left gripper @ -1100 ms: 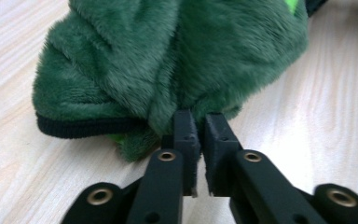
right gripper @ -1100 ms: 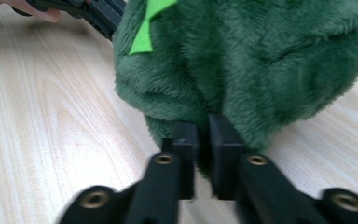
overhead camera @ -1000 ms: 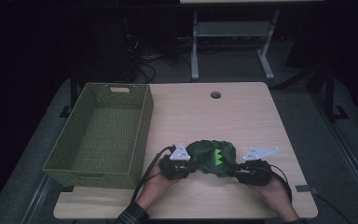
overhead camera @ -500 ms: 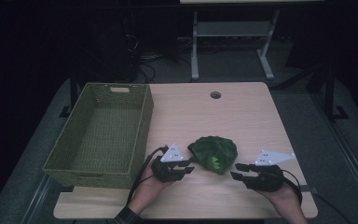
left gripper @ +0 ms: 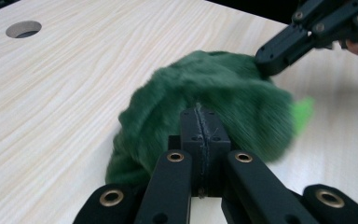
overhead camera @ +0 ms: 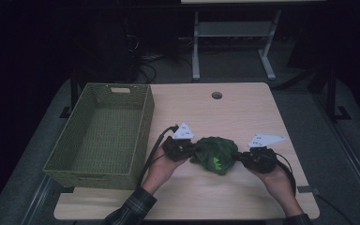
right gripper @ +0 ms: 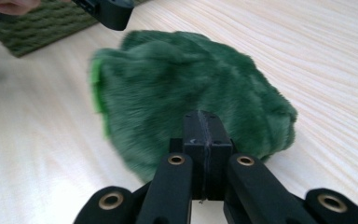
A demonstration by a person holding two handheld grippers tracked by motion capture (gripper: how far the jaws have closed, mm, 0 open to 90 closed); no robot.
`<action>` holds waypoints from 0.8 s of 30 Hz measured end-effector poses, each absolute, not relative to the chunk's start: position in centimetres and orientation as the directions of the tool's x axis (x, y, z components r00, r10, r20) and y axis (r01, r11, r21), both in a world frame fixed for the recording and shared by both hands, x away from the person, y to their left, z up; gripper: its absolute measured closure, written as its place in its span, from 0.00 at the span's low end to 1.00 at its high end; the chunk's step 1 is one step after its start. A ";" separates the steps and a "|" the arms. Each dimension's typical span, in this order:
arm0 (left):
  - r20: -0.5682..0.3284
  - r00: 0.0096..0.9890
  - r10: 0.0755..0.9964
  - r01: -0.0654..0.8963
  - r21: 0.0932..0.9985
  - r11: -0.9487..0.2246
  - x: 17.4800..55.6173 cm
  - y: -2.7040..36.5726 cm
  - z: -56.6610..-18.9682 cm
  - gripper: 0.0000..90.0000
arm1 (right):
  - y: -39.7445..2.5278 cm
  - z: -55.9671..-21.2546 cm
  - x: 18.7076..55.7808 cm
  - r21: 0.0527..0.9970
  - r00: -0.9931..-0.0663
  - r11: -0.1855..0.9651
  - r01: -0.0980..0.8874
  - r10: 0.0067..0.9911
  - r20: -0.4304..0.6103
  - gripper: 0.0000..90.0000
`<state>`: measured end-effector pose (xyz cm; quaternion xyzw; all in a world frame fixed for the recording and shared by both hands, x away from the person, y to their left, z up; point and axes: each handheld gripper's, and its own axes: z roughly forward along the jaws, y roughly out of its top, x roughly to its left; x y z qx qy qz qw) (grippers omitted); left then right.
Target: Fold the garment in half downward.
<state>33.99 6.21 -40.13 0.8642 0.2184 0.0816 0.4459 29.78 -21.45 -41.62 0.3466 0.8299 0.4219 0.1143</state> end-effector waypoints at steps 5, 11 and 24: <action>-0.065 0.886 0.459 0.340 0.762 -0.551 34.9 4.9 -42.1 1.00 | -21.1 -42.9 30.9 0.740 -0.727 0.424 0.522 0.674 0.127 1.00; -0.099 0.882 0.462 0.379 0.730 -0.569 34.8 5.1 -44.2 1.00 | -20.6 -44.7 30.5 0.687 -0.731 0.461 0.562 0.666 0.150 1.00; -0.097 0.882 0.462 0.398 0.676 -0.619 34.0 5.6 -46.2 1.00 | -19.4 -46.5 30.0 0.627 -0.744 0.518 0.581 0.650 0.153 1.00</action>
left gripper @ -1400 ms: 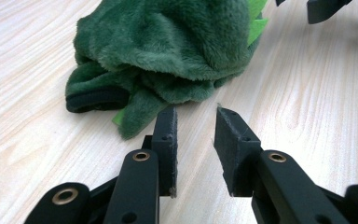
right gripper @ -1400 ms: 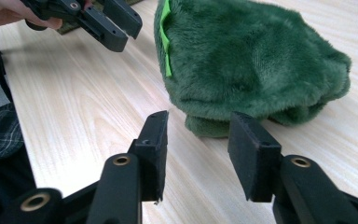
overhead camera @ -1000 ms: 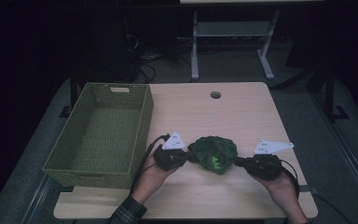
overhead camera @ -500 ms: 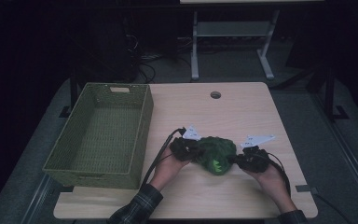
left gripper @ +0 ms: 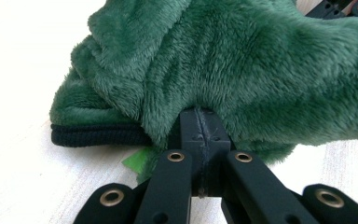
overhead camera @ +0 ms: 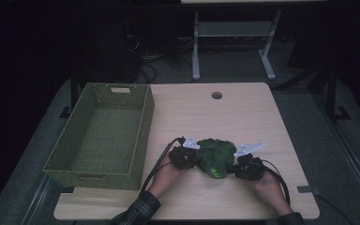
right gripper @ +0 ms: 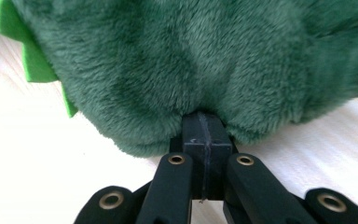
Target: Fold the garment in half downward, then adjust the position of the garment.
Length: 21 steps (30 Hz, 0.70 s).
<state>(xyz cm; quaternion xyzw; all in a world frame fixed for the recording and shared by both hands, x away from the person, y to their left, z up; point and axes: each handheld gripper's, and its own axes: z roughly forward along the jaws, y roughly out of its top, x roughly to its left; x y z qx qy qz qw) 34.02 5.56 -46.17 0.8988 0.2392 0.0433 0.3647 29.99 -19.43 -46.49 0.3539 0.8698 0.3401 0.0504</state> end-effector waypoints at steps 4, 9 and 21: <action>-0.101 0.884 0.457 0.396 0.683 -0.614 34.1 5.7 -46.1 1.00 | -19.5 -46.5 30.0 0.634 -0.748 0.516 0.576 0.646 0.154 1.00; -0.110 0.880 0.462 0.393 0.714 -0.579 33.8 6.6 -44.9 0.99 | -20.7 -45.7 29.5 0.670 -0.738 0.476 0.570 0.656 0.161 1.00; -0.133 0.899 0.418 0.368 0.747 -0.554 29.9 7.4 -42.7 0.99 | -24.1 -42.2 31.1 0.752 -0.701 0.390 0.531 0.701 0.131 1.00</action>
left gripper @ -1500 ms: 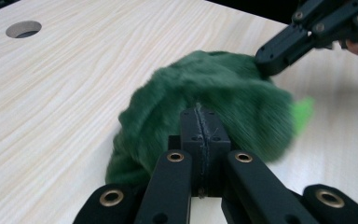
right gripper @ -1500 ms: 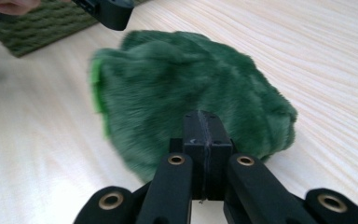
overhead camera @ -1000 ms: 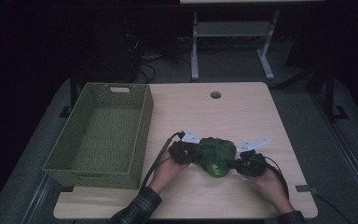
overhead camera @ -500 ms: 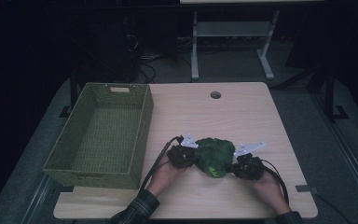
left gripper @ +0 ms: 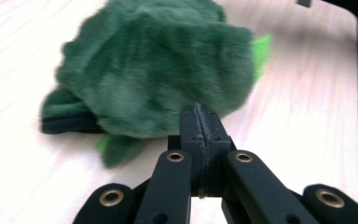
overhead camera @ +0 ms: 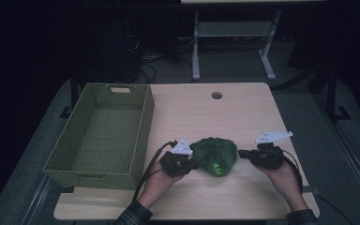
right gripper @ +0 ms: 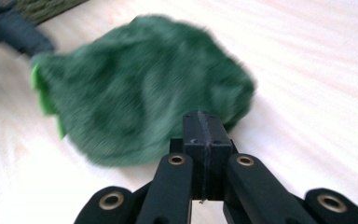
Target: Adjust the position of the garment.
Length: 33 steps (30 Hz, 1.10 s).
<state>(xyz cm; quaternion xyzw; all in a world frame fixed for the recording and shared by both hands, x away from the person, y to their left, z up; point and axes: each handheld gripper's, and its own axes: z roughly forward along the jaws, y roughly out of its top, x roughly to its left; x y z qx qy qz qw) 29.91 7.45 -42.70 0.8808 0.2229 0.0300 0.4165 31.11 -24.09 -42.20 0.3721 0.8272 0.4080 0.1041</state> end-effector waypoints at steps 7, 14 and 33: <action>-0.155 0.913 0.377 0.363 0.733 -0.576 28.8 5.6 -44.1 1.00 | -24.2 -41.5 34.2 0.763 -0.695 0.381 0.522 0.709 0.122 1.00; -0.160 0.924 0.348 0.351 0.714 -0.606 28.5 4.1 -45.1 1.00 | -23.1 -41.5 37.9 0.757 -0.699 0.384 0.529 0.703 0.131 1.00; -0.117 0.913 0.391 0.358 0.687 -0.632 31.2 3.6 -46.2 1.00 | -19.7 -44.4 41.6 0.645 -0.761 0.500 0.578 0.615 0.205 1.00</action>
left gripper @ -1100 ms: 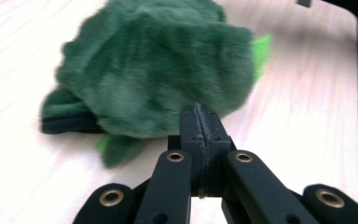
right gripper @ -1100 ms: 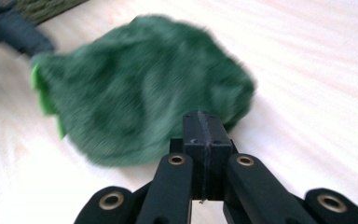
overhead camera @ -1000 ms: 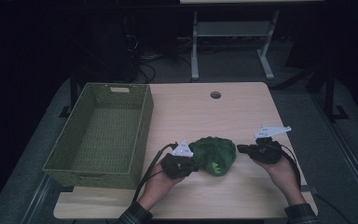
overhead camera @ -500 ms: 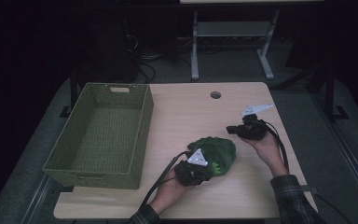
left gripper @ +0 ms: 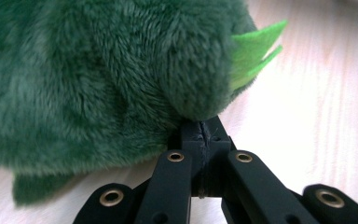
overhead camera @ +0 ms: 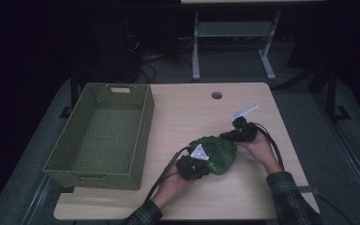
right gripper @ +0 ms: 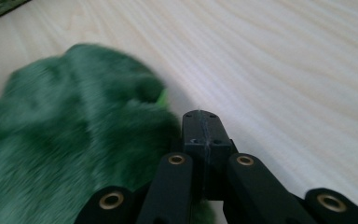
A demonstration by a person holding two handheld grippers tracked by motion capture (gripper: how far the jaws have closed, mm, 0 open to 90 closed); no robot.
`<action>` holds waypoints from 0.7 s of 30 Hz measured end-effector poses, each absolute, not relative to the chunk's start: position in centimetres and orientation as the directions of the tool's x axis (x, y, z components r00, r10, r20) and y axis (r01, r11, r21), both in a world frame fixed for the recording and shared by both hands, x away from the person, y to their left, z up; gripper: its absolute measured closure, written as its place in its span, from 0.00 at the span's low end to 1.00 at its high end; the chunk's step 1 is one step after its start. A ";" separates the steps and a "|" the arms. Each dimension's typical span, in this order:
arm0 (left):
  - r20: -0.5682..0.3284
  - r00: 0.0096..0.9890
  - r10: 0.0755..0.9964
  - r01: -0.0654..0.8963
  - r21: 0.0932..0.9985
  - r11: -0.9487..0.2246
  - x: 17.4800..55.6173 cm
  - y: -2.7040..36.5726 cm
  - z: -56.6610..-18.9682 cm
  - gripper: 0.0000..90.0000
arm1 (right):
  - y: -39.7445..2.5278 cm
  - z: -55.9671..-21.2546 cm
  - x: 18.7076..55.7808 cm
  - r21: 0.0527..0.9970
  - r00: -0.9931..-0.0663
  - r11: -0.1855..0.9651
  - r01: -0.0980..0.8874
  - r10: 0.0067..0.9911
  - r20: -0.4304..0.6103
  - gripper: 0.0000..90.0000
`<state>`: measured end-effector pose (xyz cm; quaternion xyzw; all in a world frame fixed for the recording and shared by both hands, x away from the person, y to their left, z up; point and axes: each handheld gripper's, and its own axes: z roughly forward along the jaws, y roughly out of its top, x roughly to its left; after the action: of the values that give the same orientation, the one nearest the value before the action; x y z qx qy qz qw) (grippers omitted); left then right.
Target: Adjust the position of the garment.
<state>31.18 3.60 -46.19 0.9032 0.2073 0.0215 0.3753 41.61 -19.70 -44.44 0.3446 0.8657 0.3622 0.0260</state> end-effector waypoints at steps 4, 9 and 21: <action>-0.107 0.907 0.407 0.366 0.680 -0.635 31.6 4.4 -46.1 1.00 | -20.0 -44.5 40.7 0.653 -0.766 0.499 0.569 0.612 0.199 1.00; -0.107 0.891 0.442 0.389 0.684 -0.618 32.3 5.4 -46.1 1.00 | -20.7 -44.2 39.1 0.665 -0.768 0.498 0.557 0.614 0.183 1.00; -0.077 0.859 0.507 0.418 0.677 -0.606 34.5 7.8 -45.8 1.00 | -21.1 -44.0 35.7 0.683 -0.786 0.505 0.527 0.596 0.165 1.00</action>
<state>34.54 7.82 -45.79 0.8940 0.2587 0.0612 0.3608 35.73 -21.09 -44.04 0.3242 0.8663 0.3773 0.0459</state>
